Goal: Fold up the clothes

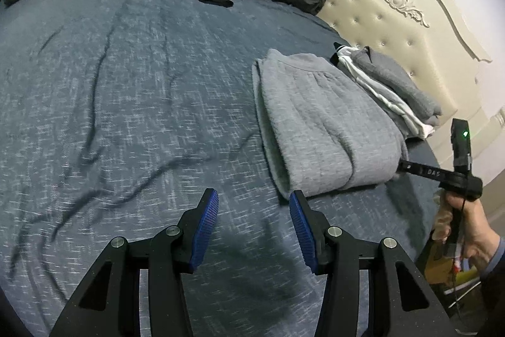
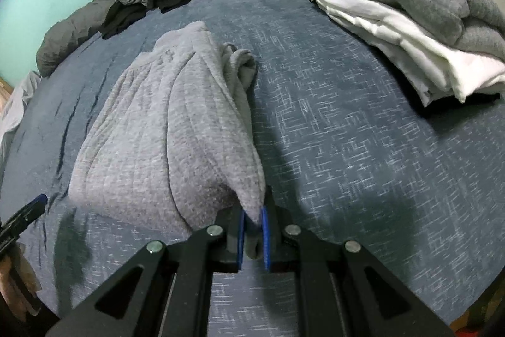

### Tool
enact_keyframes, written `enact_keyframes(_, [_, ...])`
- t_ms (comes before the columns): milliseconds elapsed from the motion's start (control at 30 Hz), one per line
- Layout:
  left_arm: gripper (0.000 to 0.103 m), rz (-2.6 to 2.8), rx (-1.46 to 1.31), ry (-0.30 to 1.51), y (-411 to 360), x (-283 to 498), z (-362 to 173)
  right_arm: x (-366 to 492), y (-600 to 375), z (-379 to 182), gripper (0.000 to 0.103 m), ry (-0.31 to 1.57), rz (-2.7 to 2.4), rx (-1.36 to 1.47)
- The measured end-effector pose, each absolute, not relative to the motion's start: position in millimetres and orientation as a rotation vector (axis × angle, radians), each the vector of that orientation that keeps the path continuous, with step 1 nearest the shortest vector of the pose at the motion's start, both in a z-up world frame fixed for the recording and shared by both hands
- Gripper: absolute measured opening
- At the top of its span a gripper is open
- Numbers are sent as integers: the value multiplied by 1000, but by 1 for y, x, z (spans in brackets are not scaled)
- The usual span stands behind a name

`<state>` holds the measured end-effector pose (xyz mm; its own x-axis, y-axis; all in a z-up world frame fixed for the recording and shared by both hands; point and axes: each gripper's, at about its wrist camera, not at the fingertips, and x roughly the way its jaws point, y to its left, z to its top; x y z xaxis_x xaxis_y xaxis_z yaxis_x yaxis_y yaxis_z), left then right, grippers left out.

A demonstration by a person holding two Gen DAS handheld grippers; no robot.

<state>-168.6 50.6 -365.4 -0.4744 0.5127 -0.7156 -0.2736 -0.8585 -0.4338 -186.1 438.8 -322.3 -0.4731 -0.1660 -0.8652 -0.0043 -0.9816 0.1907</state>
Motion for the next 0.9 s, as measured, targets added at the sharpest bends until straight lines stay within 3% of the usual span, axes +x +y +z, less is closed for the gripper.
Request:
enact_keyframes(133, [61,2293,-1284,-417,63,-180,-369,-188,442,-320,9,-231,-2554,1573])
enact_keyframes(333, [69,2240,-1363,-445,84,-206,-381,-198,445,-318,20,-236,-2476,1594])
enact_keyframes(433, [69,2208,-1399,-464,94,-222,-386,-213,444,-319,46,-280,-2435,1606])
enact_keyframes(467, [69,2197,-1410,-477,97,-227,-388,-217,444,-319,63,-295,-2421,1610])
enact_keyframes(500, [70,2186,-1421,-490,99,-233,-390,-222,444,-319,68,-310,-2408,1614])
enact_keyframes(767, [75,2068,-1519,-524,127,-272,-412,-260,442,-321,72,-424,-2295,1640])
enact_keyframes(900, [77,2021,-1545,-539,137,-282,-427,-278,435,-338,79,-389,-2252,1715])
